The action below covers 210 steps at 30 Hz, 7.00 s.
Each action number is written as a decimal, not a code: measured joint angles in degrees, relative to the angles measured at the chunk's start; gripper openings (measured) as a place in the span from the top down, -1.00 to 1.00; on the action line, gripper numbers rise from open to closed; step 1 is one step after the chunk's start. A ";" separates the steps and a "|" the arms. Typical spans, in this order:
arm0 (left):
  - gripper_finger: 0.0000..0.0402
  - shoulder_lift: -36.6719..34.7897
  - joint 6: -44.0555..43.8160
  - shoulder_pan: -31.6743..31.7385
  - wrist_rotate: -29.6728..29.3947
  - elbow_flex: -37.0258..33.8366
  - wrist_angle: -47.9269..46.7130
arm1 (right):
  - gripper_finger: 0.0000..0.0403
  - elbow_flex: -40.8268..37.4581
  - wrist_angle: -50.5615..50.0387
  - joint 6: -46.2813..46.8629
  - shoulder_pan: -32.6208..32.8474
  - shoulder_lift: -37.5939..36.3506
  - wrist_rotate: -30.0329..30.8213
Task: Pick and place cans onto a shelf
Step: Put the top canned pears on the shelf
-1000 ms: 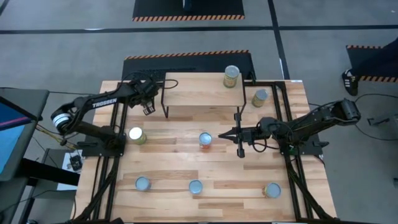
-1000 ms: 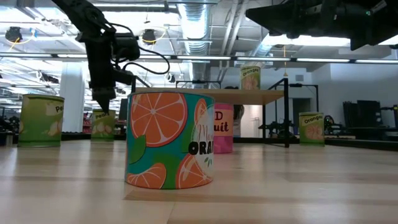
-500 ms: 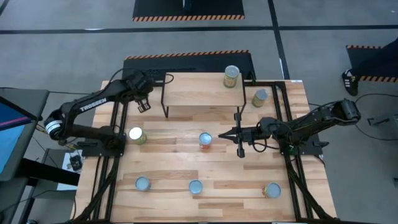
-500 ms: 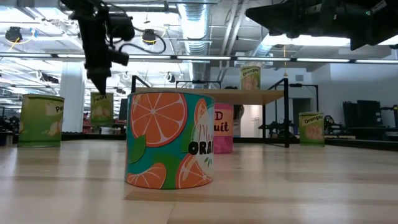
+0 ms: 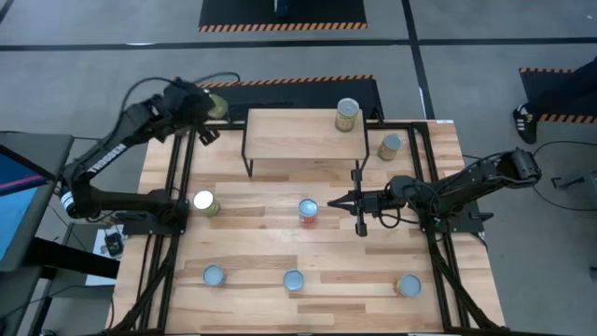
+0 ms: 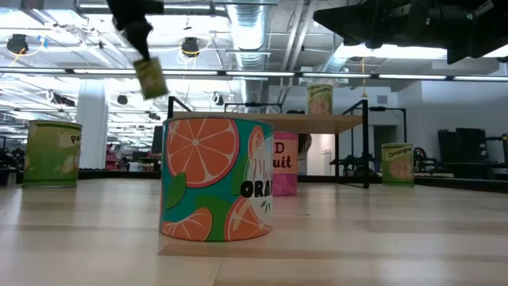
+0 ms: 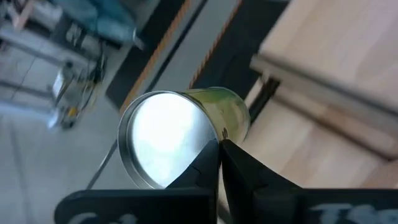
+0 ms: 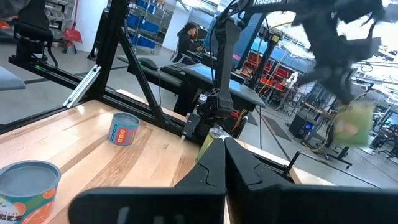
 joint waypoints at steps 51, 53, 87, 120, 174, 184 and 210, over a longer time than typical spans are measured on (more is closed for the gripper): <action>1.00 56.28 11.38 -17.49 13.04 54.97 -10.65 | 0.95 0.00 -1.36 0.56 0.00 0.02 0.22; 1.00 56.29 10.47 -17.44 12.48 54.97 -10.62 | 0.95 0.00 -1.36 0.58 0.00 0.02 0.22; 0.90 45.40 8.64 -19.61 18.28 54.57 -17.46 | 0.95 0.00 -2.89 1.12 0.10 0.02 0.21; 1.00 33.79 1.78 -6.44 26.88 1.44 41.10 | 0.95 0.00 -2.78 1.01 1.07 0.02 3.36; 1.00 -7.97 -12.52 -7.76 34.93 -52.32 88.35 | 0.96 35.26 -26.78 12.38 -19.36 30.03 30.39; 1.00 -7.95 -13.14 -7.80 34.99 -55.78 92.31 | 0.96 35.26 -28.82 11.62 -20.38 30.02 33.31; 1.00 -7.91 -14.25 -7.82 36.01 -55.87 93.63 | 0.96 35.17 -39.59 9.34 -19.64 24.37 33.75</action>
